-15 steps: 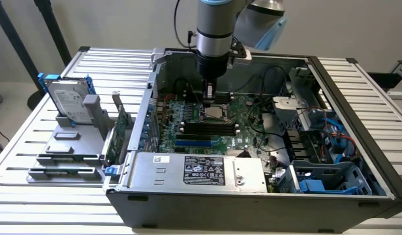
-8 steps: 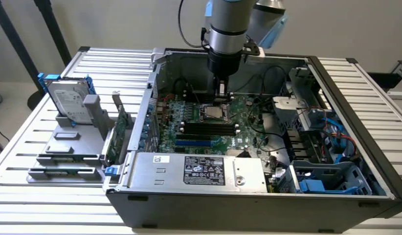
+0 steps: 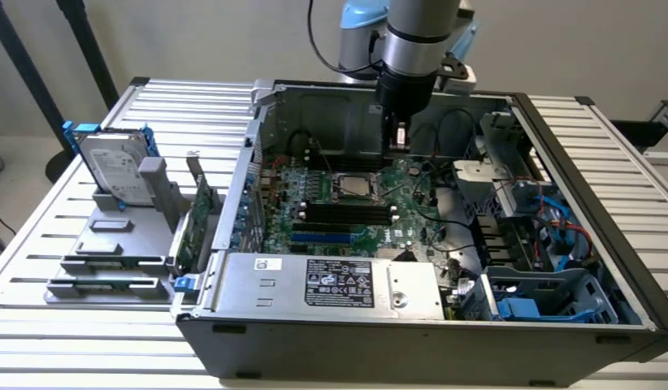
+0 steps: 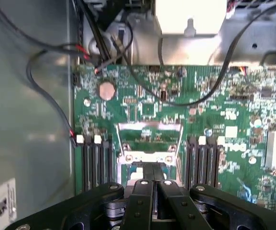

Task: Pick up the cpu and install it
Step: 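Close the cpu cover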

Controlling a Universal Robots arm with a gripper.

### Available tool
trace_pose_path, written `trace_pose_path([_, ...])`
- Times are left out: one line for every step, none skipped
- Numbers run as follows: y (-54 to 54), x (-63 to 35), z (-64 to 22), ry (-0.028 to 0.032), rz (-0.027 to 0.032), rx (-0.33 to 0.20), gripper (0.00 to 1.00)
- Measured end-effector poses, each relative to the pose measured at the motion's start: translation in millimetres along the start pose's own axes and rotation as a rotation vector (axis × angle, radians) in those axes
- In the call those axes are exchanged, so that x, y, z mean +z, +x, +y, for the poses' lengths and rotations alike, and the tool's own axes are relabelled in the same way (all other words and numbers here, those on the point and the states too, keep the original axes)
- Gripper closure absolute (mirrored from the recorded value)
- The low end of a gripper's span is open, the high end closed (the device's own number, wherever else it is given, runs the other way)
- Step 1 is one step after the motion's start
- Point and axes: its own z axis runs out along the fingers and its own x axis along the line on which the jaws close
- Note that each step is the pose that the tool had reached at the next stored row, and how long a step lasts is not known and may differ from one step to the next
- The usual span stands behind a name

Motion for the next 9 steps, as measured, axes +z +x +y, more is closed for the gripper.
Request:
trace_pose_path([-0.1, -0.4, 3.7, 0.0001, 0.0009, 0.0, 0.89])
trace_pose_path([-0.2, -0.7, 7.2, 0.0002, 0.0016, -0.001, 0.89])
trace_pose_path([-0.3, -0.9, 10.4, 0.0002, 0.0025, -0.001, 0.89])
trace_pose_path([-0.3, -1.1, 13.6, 0.0002, 0.0033, -0.001, 0.89])
trace_pose_path([-0.4, -1.3, 16.6, 0.0003, 0.0041, -0.001, 0.89])
trace_pose_path([-0.4, -1.6, 20.0, 0.0004, 0.005, -0.002, 0.89])
trace_pose_path([-0.4, -1.9, 23.2, 0.0004, 0.0058, -0.002, 0.89])
trace_pose_path([-0.5, -2.2, 26.2, 0.0004, 0.0067, -0.002, 0.89])
trace_pose_path([-0.5, -2.6, 29.3, 0.0004, 0.0074, -0.003, 0.89])
